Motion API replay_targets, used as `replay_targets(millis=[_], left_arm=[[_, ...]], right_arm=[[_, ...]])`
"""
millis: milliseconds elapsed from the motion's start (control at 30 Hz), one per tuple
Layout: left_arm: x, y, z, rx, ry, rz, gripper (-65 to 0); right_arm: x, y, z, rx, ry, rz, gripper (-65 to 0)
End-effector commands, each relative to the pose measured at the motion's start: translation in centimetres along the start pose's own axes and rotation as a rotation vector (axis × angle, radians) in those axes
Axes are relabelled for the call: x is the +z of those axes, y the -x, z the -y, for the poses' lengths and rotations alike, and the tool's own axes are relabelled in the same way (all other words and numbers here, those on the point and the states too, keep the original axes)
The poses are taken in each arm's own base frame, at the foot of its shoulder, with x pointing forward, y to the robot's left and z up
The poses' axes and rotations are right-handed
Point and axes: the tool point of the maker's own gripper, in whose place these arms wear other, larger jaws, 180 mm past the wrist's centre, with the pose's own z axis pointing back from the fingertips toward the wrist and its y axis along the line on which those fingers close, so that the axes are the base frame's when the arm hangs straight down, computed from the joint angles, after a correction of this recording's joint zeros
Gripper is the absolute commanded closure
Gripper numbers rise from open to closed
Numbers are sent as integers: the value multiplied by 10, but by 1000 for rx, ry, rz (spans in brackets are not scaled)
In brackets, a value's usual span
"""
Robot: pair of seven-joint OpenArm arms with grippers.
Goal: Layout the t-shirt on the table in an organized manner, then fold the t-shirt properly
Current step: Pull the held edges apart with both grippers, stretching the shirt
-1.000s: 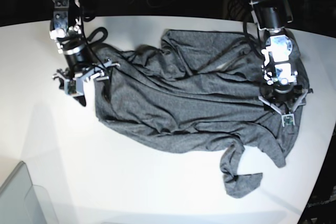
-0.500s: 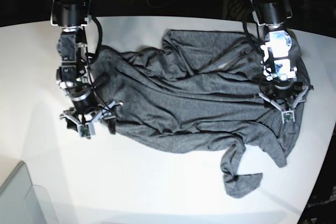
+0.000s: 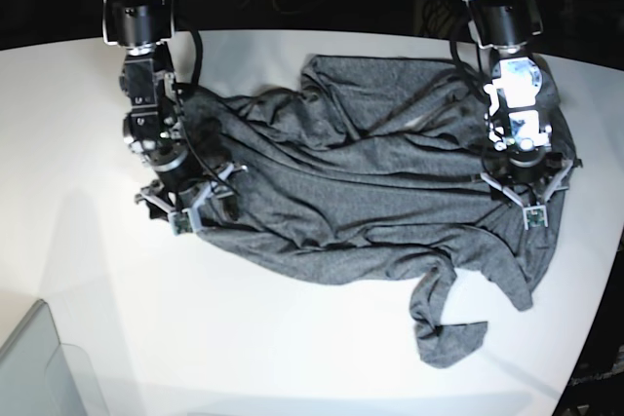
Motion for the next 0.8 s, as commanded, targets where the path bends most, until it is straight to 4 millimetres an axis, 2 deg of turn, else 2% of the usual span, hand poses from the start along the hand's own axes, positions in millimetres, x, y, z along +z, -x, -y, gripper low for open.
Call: replay_targets(millis=[0, 100, 200, 333, 400, 500, 667, 767], left_arm=[[-1, -1, -1, -4, -2, -16, -361], [-1, 1, -2, -5, -3, -19, -361], [-1, 2, -2, -6, -3, -22, -361], [0, 4, -2, -6, -2, -25, -361], [0, 4, -1, -4, 0, -25, -361], [0, 5, 0, -3, 0, -27, -361], [2, 7, 11, 13, 17, -31, -361], [3, 7, 13, 15, 20, -32, -361]], right_arm=[[-7, -25, 14, 15, 26, 54, -469], [-17, -21, 21, -2, 34, 27, -469], [-17, -18, 43, -47, 84, 19, -469], [-14, -13, 55, -72, 111, 12, -448], [-11, -7, 59, -83, 122, 3, -398], [-1, 12, 67, -110, 151, -28, -281], [36, 36, 90, -168, 250, -24, -10], [62, 39, 96, -202, 315, 8, 0]])
